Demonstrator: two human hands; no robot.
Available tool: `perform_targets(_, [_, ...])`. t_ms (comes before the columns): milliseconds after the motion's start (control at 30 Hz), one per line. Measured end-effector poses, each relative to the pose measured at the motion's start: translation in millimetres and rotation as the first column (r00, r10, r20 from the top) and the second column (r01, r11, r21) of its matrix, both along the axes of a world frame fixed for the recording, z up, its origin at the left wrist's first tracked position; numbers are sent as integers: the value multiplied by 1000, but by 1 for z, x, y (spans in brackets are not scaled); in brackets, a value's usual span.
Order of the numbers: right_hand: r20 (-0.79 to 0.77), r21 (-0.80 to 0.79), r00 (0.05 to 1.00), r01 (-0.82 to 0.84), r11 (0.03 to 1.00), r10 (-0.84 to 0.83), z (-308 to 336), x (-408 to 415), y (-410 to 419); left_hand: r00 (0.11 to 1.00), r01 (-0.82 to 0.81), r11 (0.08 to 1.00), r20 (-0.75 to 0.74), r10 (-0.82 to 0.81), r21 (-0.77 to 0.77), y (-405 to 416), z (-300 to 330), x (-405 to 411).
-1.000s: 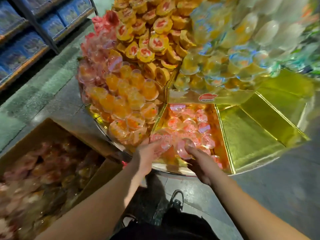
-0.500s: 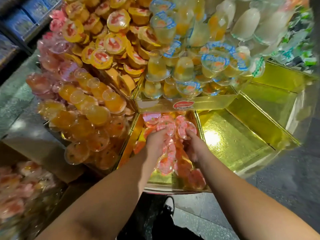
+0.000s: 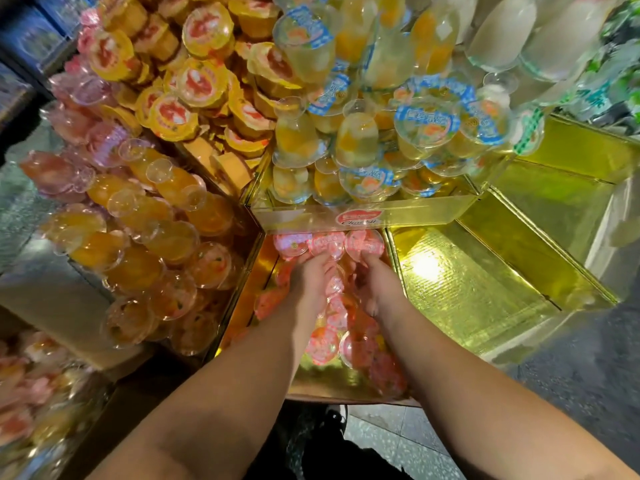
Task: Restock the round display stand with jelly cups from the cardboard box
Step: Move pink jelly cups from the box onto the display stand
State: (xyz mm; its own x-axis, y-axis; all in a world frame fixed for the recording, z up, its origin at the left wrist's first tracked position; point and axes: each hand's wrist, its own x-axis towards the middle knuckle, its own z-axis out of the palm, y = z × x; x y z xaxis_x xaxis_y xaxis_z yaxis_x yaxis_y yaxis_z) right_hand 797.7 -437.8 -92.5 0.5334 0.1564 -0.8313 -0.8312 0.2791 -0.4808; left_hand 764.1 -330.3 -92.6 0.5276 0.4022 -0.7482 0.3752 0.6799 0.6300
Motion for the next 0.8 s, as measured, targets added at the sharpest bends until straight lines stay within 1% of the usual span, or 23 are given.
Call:
perform_targets(167, [51, -125, 996, -69, 990, 76, -4, 1, 7, 999, 28, 1000, 20, -29, 9, -2, -4, 3])
perform_targets(300, [82, -233, 985, -132, 963, 155, -6, 5, 5, 994, 108, 992, 22, -110, 70, -3, -6, 5])
perform_targets(400, [101, -276, 966, -204, 939, 239, 2, 1, -2, 982, 188, 973, -27, -186, 137, -2, -8, 3])
perform_targets(500, [118, -292, 934, -293, 910, 338, 11, -4, -10, 966, 258, 958, -41, -254, 129, 1, -5, -4])
perform_targets(600, [113, -314, 924, -316, 895, 366, 22, -9, -14, 943, 334, 934, -47, -331, 128, 3, 12, -19])
perform_targets(667, [117, -325, 923, -312, 893, 365, 31, -17, -19, 953, 301, 945, -43, -298, 129, 8, 28, -35])
perform_targets(700, [126, -349, 910, -333, 876, 396, 39, -22, -22, 961, 275, 954, -30, -273, 119, 11, 36, -45])
perform_targets(800, [157, -467, 840, -400, 789, 519, 57, -43, -22, 960, 279, 951, -22, -278, 135, 29, 63, -83])
